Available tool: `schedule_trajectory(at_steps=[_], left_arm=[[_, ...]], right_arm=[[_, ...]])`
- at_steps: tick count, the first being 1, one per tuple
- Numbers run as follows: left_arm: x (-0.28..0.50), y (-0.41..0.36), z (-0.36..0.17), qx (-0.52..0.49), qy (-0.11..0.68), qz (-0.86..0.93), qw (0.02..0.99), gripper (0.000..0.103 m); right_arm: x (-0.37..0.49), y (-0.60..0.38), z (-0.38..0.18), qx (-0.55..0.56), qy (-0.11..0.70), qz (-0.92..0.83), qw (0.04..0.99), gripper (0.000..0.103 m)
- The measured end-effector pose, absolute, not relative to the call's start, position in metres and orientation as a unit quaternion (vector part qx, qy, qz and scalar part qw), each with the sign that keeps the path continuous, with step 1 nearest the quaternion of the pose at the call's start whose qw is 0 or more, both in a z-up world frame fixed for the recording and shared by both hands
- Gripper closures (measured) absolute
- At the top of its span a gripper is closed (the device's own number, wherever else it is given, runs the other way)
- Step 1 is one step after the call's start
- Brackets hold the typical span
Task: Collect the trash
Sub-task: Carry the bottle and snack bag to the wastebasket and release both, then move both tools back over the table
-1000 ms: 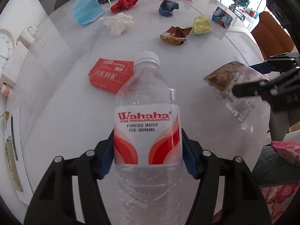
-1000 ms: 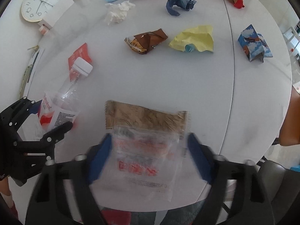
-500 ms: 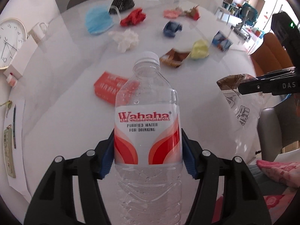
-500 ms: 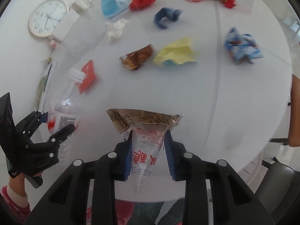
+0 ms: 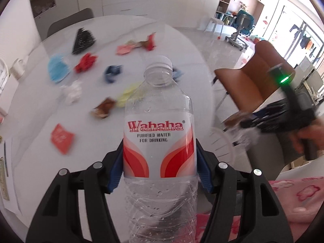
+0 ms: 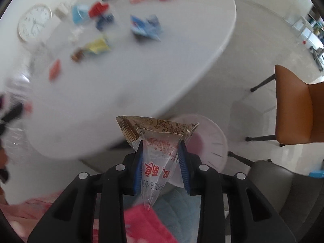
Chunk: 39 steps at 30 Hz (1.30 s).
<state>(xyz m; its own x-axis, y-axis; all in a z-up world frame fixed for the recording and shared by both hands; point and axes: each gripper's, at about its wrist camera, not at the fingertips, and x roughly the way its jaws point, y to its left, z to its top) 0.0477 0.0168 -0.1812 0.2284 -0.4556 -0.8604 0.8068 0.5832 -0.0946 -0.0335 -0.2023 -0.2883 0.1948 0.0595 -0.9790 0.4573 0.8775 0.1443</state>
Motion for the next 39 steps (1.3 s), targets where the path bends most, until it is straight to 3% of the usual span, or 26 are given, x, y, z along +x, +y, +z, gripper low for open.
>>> schedule_trajectory(at_steps=[5, 6, 7, 12, 14, 21, 23, 27, 33, 36, 39], left_arm=[[0.002, -0.037, -0.188, 0.191, 0.484, -0.399, 0.756, 0.043], [-0.009, -0.049, -0.192, 0.19, 0.49, -0.395, 0.753, 0.043], [-0.018, -0.058, -0.194, 0.19, 0.494, -0.393, 0.752, 0.043], [-0.059, -0.1, -0.219, 0.208, 0.517, -0.381, 0.738, 0.043], [-0.072, -0.111, -0.228, 0.211, 0.529, -0.378, 0.729, 0.043], [-0.094, -0.138, -0.274, 0.242, 0.571, -0.356, 0.7, 0.041], [-0.093, -0.144, -0.285, 0.249, 0.587, -0.34, 0.691, 0.028], [-0.09, -0.152, -0.289, 0.255, 0.587, -0.315, 0.701, 0.019], [-0.062, -0.14, -0.251, 0.205, 0.57, -0.266, 0.75, 0.019], [-0.049, -0.125, -0.217, 0.162, 0.542, -0.232, 0.791, 0.009], [-0.04, -0.107, -0.187, 0.133, 0.51, -0.206, 0.825, 0.008]], right_arm=[[-0.039, -0.223, -0.347, 0.17, 0.663, -0.057, 0.727, 0.056], [-0.04, -0.228, -0.356, 0.164, 0.666, -0.039, 0.727, 0.049], [-0.041, -0.233, -0.362, 0.16, 0.671, -0.027, 0.724, 0.033], [-0.051, -0.263, -0.348, 0.141, 0.661, 0.007, 0.737, 0.022], [-0.059, -0.278, -0.33, 0.132, 0.646, 0.0, 0.752, 0.011], [-0.063, -0.334, -0.281, 0.151, 0.6, -0.029, 0.785, 0.009], [-0.061, -0.343, -0.273, 0.154, 0.592, -0.028, 0.79, 0.009], [-0.053, -0.348, -0.259, 0.145, 0.58, -0.016, 0.801, 0.009], [-0.045, -0.334, -0.226, 0.133, 0.548, 0.002, 0.826, 0.009], [-0.036, -0.319, -0.2, 0.113, 0.524, 0.017, 0.844, 0.004], [-0.021, -0.299, -0.172, 0.089, 0.499, 0.027, 0.862, 0.002]])
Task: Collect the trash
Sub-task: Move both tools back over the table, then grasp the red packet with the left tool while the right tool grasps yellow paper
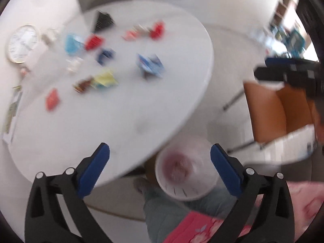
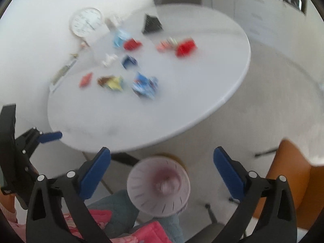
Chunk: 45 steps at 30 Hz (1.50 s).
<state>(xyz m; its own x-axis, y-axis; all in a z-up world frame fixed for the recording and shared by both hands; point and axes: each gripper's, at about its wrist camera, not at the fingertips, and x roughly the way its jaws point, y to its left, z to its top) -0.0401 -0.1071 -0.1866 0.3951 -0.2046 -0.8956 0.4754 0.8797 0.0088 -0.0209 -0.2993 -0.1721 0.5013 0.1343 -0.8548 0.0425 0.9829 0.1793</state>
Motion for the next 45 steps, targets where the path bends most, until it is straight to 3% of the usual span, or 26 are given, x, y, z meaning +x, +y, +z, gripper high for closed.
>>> schedule_trajectory(at_steps=[15, 23, 32, 40, 45], left_arm=[[0.025, -0.046, -0.142, 0.125, 0.466, -0.219, 0.848, 0.008], [0.037, -0.041, -0.143, 0.13, 0.466, -0.23, 0.845, 0.008], [0.061, -0.001, -0.152, 0.071, 0.473, -0.176, 0.86, 0.007], [0.132, 0.099, -0.186, 0.032, 0.483, -0.079, 0.872, 0.007], [0.176, 0.127, -0.223, 0.04, 0.498, -0.063, 0.864, 0.008]], right_arm=[[0.041, -0.243, -0.135, 0.097, 0.465, -0.011, 0.88, 0.002], [0.042, -0.238, -0.136, 0.097, 0.468, -0.028, 0.878, 0.002], [0.06, -0.215, -0.135, 0.073, 0.469, -0.006, 0.88, 0.002], [0.132, -0.158, -0.17, 0.071, 0.47, 0.016, 0.88, 0.002], [0.179, -0.134, -0.221, 0.096, 0.486, -0.005, 0.869, 0.002]])
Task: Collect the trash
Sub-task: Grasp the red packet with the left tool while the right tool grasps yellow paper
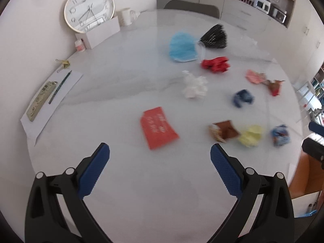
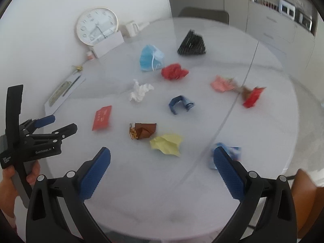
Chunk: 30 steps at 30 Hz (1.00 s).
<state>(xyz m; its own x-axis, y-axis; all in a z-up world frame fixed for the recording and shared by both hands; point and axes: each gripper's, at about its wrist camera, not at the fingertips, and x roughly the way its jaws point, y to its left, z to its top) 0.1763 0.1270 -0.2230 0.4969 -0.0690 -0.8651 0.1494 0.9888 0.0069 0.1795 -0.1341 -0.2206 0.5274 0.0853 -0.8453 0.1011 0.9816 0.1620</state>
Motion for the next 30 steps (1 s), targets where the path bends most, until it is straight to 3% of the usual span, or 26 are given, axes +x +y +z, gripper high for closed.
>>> schedule_trajectory(at_steps=[12, 13, 17, 19, 24, 30], left_arm=[[0.251, 0.123, -0.305, 0.02, 0.557, -0.034, 0.83, 0.008], [0.253, 0.123, -0.309, 0.018, 0.561, -0.026, 0.827, 0.012], [0.256, 0.126, -0.318, 0.001, 0.565, -0.005, 0.825, 0.046], [0.256, 0.125, -0.317, 0.007, 0.558, -0.017, 0.83, 0.056], [0.257, 0.125, -0.313, 0.017, 0.554, -0.045, 0.831, 0.065], [0.255, 0.128, -0.304, 0.016, 0.551, -0.06, 0.832, 0.066]], right_arm=[[0.207, -0.135, -0.287, 0.135, 0.522, -0.068, 0.839, 0.002], [0.208, -0.135, -0.289, 0.136, 0.523, -0.069, 0.839, 0.002], [0.215, -0.13, -0.301, 0.125, 0.524, -0.072, 0.84, 0.002], [0.219, -0.129, -0.308, 0.125, 0.525, -0.074, 0.839, 0.002], [0.23, -0.131, -0.318, 0.118, 0.526, -0.081, 0.838, 0.002], [0.237, -0.141, -0.329, 0.132, 0.538, -0.081, 0.829, 0.022]])
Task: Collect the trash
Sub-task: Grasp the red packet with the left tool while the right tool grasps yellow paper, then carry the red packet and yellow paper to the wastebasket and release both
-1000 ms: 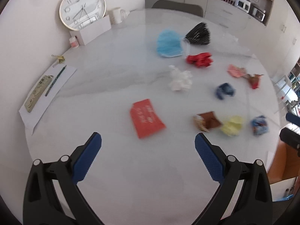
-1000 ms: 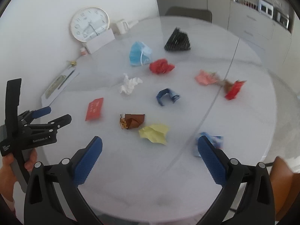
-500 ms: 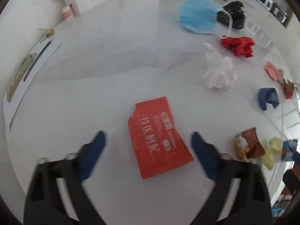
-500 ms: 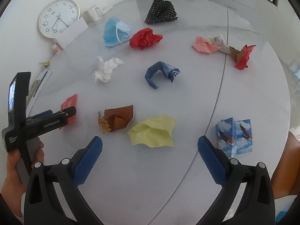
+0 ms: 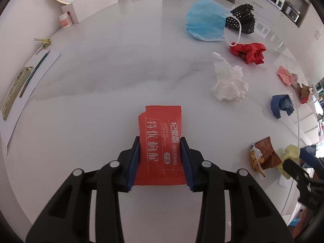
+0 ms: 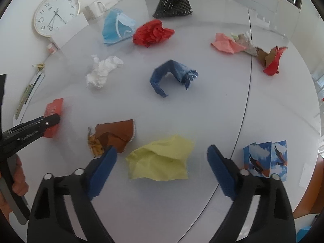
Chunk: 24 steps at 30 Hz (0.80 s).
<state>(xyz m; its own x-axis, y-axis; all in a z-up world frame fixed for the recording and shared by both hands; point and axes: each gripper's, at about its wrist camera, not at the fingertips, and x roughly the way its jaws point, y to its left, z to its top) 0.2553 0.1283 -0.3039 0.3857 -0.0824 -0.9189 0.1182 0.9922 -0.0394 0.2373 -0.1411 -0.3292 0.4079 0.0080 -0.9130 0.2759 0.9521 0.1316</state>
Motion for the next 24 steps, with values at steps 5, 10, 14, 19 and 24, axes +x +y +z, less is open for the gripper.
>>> schedule_trajectory(at_steps=[5, 10, 14, 19, 24], left_arm=[[0.249, 0.128, -0.293, 0.02, 0.538, -0.072, 0.84, 0.066], [0.245, 0.127, -0.286, 0.023, 0.532, -0.078, 0.843, 0.066], [0.235, 0.124, -0.271, 0.025, 0.52, -0.096, 0.849, 0.066], [0.206, 0.11, -0.239, 0.044, 0.504, -0.127, 0.853, 0.066], [0.154, 0.081, -0.205, 0.064, 0.496, -0.164, 0.85, 0.066]], right_arm=[[0.24, -0.146, -0.335, 0.142, 0.549, -0.074, 0.82, 0.053], [0.237, -0.145, -0.334, 0.144, 0.549, -0.054, 0.821, 0.062], [0.226, -0.148, -0.323, 0.145, 0.541, -0.045, 0.827, 0.066], [0.2, -0.15, -0.284, 0.135, 0.521, -0.026, 0.842, 0.066], [0.145, -0.163, -0.24, 0.11, 0.511, 0.002, 0.852, 0.066]])
